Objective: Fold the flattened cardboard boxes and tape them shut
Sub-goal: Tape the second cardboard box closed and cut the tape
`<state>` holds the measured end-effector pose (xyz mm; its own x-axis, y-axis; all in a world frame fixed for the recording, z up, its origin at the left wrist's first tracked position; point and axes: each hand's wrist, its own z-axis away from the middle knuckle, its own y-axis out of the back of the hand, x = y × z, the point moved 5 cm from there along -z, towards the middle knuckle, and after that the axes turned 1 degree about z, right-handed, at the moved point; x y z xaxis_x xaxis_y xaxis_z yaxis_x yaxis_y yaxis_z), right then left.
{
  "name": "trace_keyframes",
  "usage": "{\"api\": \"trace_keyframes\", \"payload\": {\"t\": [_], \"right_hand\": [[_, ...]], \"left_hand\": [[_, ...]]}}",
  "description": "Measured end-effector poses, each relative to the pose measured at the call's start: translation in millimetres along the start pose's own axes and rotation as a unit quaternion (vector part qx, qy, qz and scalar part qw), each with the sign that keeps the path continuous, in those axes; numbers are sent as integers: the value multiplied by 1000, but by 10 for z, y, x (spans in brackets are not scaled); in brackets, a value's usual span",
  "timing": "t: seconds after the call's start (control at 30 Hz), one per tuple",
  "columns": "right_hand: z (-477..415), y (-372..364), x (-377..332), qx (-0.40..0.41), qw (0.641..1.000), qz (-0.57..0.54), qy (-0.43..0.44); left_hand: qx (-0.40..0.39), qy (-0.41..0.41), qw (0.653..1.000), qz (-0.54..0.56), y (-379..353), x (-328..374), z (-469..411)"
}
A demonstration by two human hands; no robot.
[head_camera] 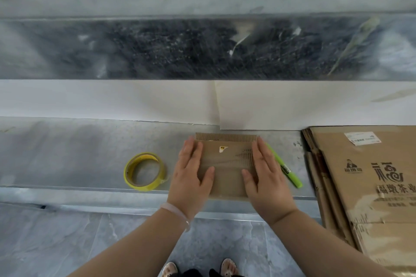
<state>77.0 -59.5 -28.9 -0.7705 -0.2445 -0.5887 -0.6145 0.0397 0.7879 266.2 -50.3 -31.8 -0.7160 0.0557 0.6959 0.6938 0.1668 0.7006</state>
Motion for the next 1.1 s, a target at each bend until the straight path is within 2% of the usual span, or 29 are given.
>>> {"api": "trace_keyframes", "payload": {"t": [0.07,0.23,0.47,0.77,0.9,1.0,1.1], "right_hand": [[20,-68,76,-26,998,-26,-55],[-41,-131,196,-109,988,-35,-107],[-35,-141,255,-105,953,-173,-225],[-67,-135,246,-109,935,-165,-295],[-27,-61,231,-84,913,-177,-358],[38,78,113,-78,917,-211,-331],[147,359,-26,-15,918,-278,-283]], "left_hand": [[3,47,998,29,-32,-59,23],[-16,77,995,66,-71,-161,-35],[-22,184,970,157,-137,-265,-24],[-27,218,963,155,-119,-240,-56],[-24,270,954,131,-51,-216,-27],[-6,227,958,177,93,-82,20],[68,197,948,241,358,78,153]]}}
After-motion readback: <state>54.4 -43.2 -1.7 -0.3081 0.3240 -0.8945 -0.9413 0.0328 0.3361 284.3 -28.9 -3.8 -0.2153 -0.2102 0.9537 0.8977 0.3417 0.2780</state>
